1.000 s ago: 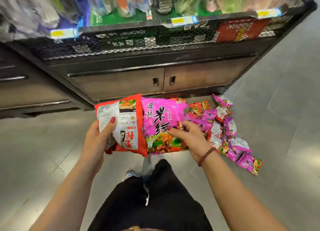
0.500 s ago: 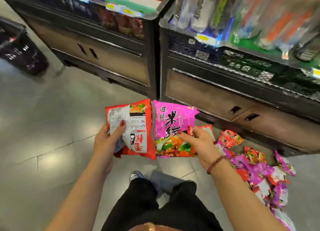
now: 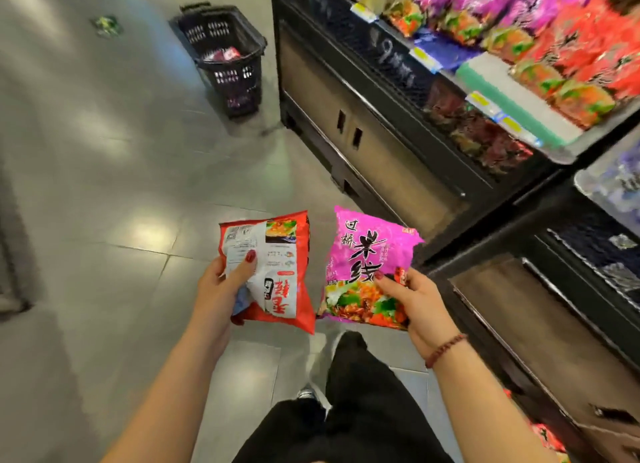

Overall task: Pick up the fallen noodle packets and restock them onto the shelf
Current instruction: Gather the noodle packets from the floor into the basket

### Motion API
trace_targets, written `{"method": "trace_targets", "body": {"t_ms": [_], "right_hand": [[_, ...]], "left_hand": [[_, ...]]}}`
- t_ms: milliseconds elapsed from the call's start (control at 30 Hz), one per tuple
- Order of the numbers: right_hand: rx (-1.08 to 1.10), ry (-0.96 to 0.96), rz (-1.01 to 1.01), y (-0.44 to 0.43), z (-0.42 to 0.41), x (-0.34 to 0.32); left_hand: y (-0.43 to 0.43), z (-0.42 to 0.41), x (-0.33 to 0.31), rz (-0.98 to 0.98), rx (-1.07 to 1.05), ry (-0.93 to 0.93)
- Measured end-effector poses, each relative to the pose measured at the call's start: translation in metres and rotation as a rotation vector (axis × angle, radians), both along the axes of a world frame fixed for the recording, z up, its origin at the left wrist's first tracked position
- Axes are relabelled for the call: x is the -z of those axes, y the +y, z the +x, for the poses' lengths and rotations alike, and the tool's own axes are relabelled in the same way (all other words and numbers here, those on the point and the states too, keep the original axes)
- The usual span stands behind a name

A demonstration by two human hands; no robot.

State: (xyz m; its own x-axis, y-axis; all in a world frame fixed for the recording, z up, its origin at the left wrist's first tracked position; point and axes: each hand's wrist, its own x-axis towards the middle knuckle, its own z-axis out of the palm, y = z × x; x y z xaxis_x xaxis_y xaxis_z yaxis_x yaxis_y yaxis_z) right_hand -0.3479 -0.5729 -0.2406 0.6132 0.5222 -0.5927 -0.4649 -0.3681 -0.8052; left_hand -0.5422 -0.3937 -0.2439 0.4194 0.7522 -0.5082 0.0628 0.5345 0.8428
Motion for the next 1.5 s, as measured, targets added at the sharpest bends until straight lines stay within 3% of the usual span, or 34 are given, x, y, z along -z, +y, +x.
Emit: {"method": "trace_targets", "body": {"t_ms": [267,600,900,1233,1500], "right_hand": [[-0.207,0.045,0.04,0.158,0.078,0.018],[-0.458,0.001,0.064,0.378,0.181,0.005],[-0.4,0.048,0.054,0.551,0.228,0.025],[-0.29,0.091,0.033,0.787,0.276,0.024],[-0.225,0.103,0.001,0.921,0.352,0.038]], "left_hand": [[0.115,0.038,0.018,-0.011,-0.233,0.041],[0.285,0.122,-0.011,0.022,-0.355,0.061],[0.453,0.173,0.009,-0.015,-0.34,0.043],[0.722,0.238,0.003,-0.043,-0.188,0.035],[0.857,0.318,0.017,-0.078,-0.184,0.022]]}}
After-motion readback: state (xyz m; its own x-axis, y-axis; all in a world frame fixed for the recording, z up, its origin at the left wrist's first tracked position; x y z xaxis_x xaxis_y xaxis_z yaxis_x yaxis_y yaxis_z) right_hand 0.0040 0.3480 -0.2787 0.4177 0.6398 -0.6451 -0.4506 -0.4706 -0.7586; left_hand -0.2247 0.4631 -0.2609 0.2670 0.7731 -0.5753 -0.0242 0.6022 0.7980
